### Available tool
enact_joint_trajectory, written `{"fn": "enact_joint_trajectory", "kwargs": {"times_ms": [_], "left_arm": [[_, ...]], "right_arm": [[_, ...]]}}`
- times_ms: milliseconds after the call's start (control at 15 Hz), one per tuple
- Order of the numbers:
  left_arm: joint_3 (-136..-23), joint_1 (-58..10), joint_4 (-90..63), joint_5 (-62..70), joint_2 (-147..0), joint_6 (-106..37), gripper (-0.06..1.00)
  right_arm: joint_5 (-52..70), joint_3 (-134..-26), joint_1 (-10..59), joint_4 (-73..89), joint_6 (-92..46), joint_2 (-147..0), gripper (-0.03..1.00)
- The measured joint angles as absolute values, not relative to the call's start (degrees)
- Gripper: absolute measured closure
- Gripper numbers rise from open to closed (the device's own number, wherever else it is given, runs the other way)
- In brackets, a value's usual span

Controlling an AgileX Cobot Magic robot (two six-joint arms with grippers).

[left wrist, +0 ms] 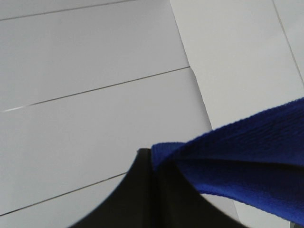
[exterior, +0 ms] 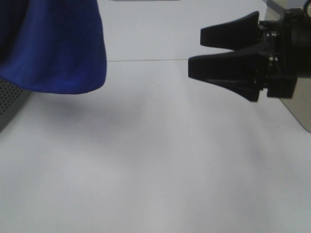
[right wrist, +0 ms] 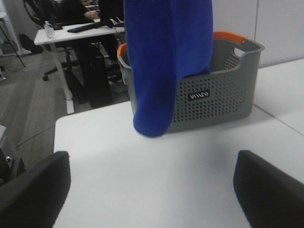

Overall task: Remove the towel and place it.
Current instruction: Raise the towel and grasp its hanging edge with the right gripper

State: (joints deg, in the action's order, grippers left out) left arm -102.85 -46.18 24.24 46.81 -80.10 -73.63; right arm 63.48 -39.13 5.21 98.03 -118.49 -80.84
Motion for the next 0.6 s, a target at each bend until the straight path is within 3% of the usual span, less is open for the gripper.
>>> {"fn": "enact_joint_trajectory", "kwargs": {"times_ms": [600], "left_arm": [[-102.8,-48.2,22.3,46.8,-80.1,-73.6,0.94]], "right_arm": [[63.0,-64.3,19.5,98.4,-115.8,-106.1,0.07]]}}
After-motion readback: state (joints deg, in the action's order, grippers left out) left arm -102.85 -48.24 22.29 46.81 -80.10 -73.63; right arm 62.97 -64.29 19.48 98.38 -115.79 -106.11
